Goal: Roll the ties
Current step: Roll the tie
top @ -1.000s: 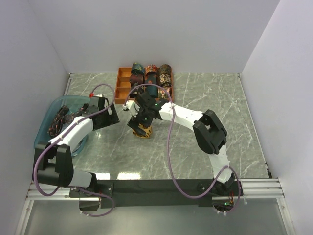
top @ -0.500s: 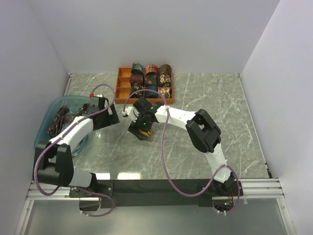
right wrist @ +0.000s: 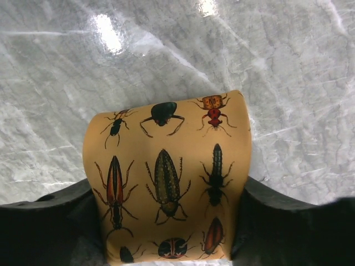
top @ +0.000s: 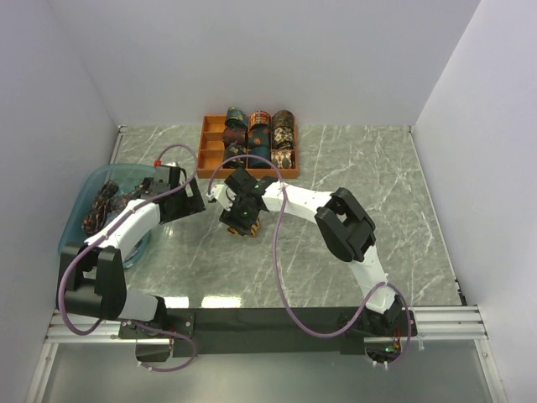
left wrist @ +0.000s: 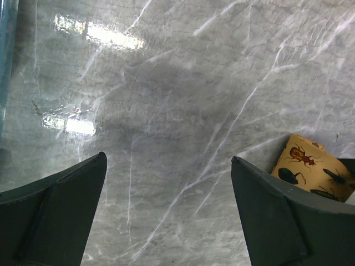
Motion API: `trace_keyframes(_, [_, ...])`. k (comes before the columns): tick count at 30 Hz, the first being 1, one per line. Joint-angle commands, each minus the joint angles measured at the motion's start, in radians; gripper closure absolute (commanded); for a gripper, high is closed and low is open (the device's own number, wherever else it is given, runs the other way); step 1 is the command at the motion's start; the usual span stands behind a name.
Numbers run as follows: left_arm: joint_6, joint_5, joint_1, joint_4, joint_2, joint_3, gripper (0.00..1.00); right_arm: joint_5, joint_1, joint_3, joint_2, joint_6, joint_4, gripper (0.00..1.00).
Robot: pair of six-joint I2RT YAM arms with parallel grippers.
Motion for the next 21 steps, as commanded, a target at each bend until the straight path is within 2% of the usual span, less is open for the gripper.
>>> trace_keyframes(1, [0.018,0.013,0.004,0.030,-0.003,0.009,0.01,-0.005,0.010,0.022,0.025,-0.012,-0.021,0.39])
trace_keyframes(4, [0.016,0.016,0.004,0.031,-0.003,0.009,0.00,-0.005,0.011,0.016,0.025,-0.015,-0.027,0.41])
trace_keyframes(6, [0.016,0.019,0.004,0.033,-0.002,0.009,0.01,-0.005,0.014,0.011,0.022,-0.018,-0.029,0.46])
trace_keyframes(11, [0.018,0.033,0.004,0.034,-0.002,0.007,0.01,-0.011,0.017,0.008,0.011,-0.020,-0.027,0.46])
trace_keyframes(12, [0.018,0.036,0.004,0.037,-0.003,0.007,0.01,-0.012,0.016,0.010,0.008,-0.020,-0.032,0.43])
trace_keyframes(15, [0.019,0.054,0.004,0.044,-0.008,0.004,0.00,-0.022,0.019,0.028,0.000,-0.017,-0.055,0.27])
trace_keyframes(21, [0.005,0.111,0.004,0.053,-0.023,-0.011,0.01,-0.017,0.017,0.033,-0.084,0.014,-0.035,0.16])
